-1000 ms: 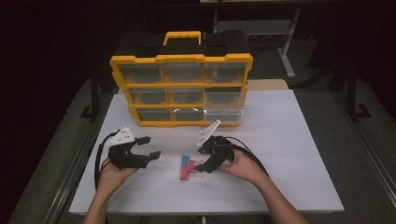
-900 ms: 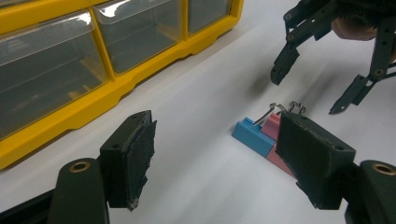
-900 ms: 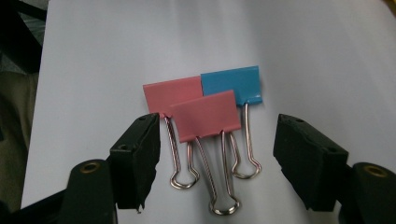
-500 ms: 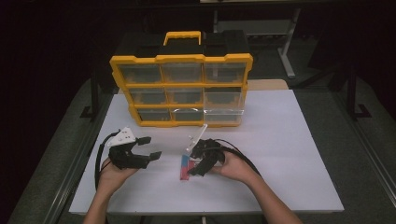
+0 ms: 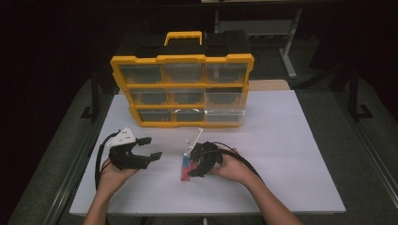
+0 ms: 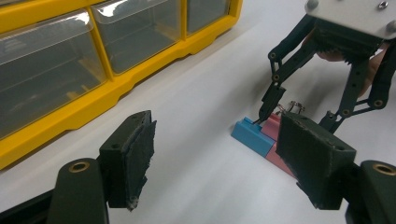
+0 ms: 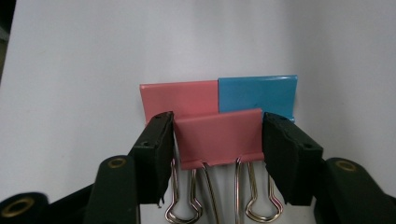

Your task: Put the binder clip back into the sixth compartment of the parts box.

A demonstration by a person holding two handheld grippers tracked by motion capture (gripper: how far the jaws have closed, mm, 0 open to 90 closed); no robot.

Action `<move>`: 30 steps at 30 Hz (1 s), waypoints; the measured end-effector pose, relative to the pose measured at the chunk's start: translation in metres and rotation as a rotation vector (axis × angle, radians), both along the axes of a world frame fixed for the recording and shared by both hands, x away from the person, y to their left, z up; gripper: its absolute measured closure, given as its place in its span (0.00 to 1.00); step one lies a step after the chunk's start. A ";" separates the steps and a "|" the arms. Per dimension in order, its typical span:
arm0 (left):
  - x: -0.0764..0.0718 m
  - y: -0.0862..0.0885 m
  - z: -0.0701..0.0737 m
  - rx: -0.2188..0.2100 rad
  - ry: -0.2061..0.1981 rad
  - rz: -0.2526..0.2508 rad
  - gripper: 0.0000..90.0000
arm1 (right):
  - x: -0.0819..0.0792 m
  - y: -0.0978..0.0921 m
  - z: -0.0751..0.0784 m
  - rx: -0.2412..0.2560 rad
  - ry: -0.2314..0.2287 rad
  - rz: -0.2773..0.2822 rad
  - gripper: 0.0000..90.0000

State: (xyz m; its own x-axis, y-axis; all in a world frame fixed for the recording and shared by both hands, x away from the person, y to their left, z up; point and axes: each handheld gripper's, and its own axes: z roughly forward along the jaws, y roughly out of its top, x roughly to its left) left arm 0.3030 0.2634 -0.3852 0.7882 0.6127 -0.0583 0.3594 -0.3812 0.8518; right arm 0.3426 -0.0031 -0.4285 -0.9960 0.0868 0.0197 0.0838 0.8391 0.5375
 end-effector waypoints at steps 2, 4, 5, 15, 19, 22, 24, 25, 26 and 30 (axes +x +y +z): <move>0.000 0.000 0.000 0.000 -0.001 0.000 0.30 | 0.000 0.000 -0.001 -0.003 -0.003 0.004 0.50; 0.000 0.000 0.000 0.000 -0.001 -0.001 0.30 | 0.000 0.000 -0.001 -0.003 -0.008 0.005 0.51; 0.000 0.000 0.000 -0.002 -0.002 -0.002 0.30 | 0.000 0.000 0.000 -0.003 -0.010 0.005 0.51; 0.000 0.000 0.000 0.004 -0.005 -0.004 0.30 | 0.001 -0.003 0.000 -0.008 0.004 0.020 0.54; 0.000 0.000 0.000 0.003 -0.005 -0.003 0.30 | 0.002 -0.007 0.006 0.009 0.025 0.010 0.54; 0.000 -0.001 0.000 0.001 -0.002 -0.002 0.30 | 0.001 -0.009 0.012 0.034 0.036 0.011 0.54; 0.000 -0.001 0.000 0.003 -0.001 -0.002 0.30 | 0.002 -0.010 0.014 0.048 0.035 0.019 0.54; 0.000 -0.001 0.000 0.001 -0.003 -0.001 0.30 | 0.002 -0.011 0.018 0.062 0.040 0.017 0.54; 0.000 -0.001 0.000 0.003 -0.004 -0.002 0.30 | 0.002 -0.011 0.018 0.062 0.040 0.017 0.54; 0.000 0.000 0.001 0.002 -0.005 -0.001 0.30 | 0.002 -0.015 0.026 0.076 0.054 0.006 0.54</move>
